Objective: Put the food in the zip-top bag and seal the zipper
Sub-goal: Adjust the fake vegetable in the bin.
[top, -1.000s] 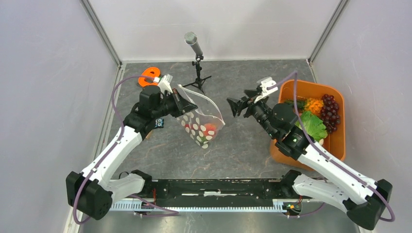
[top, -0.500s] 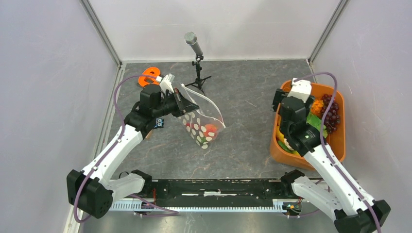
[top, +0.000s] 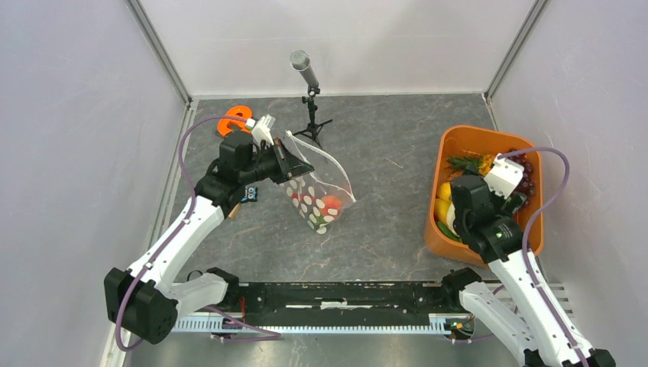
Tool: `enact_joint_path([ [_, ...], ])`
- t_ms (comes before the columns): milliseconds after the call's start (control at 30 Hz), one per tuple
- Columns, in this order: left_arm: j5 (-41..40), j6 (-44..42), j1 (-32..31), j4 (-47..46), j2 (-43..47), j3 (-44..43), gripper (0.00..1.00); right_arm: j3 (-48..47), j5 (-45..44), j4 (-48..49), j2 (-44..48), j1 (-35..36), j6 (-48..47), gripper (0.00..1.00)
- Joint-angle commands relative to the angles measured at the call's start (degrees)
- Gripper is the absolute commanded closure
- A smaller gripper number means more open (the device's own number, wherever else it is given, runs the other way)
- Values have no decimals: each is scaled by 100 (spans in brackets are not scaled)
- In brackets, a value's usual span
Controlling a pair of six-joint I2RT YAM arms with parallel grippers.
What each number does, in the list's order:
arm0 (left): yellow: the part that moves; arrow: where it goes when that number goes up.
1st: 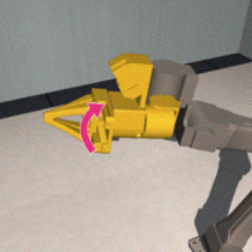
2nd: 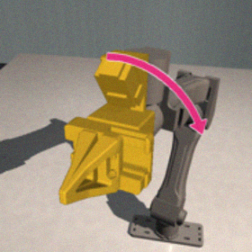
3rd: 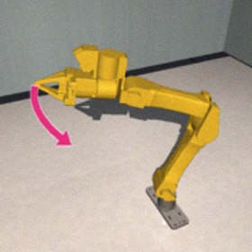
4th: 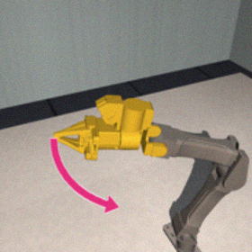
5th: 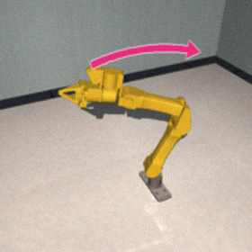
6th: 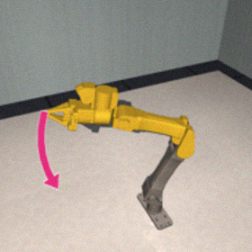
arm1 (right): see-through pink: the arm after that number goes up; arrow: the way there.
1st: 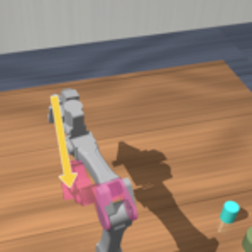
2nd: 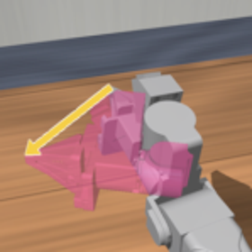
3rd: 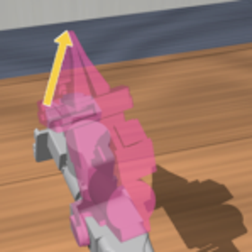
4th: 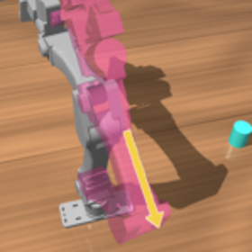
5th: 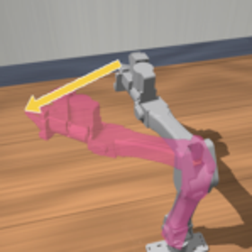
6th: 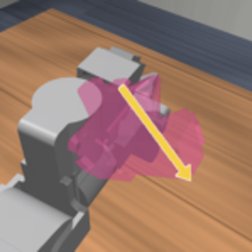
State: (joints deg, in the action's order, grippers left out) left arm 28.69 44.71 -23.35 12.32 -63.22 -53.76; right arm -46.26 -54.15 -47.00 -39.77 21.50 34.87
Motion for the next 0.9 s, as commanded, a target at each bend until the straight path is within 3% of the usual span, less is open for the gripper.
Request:
enact_joint_path([
  [0, 172, -242, 14, -60, 26, -223, 98, 433, 152, 83, -106, -164, 339, 9],
  [200, 160, -321, 15, 13, 75, -267, 98, 835, 739, 1114, -459, -719, -303, 19],
  [300, 135, -342, 10, 32, 73, -267, 98, 882, 1214, 1595, -588, -1146, -790, 38],
  [433, 131, -362, 15, 44, 30, -271, 98, 525, 1417, 1989, -482, -1222, -1258, 76],
  [500, 148, -357, 14, 30, 9, -267, 98, 247, 1515, 2227, -398, -1228, -1518, 86],
  [667, 165, -322, 14, -46, -31, -232, 98, -505, 1581, 2590, -622, -1227, -2264, 90],
  [867, 168, -322, 12, -67, -41, -223, 98, -481, 1227, 3357, -1435, -1304, -2712, 84],
])
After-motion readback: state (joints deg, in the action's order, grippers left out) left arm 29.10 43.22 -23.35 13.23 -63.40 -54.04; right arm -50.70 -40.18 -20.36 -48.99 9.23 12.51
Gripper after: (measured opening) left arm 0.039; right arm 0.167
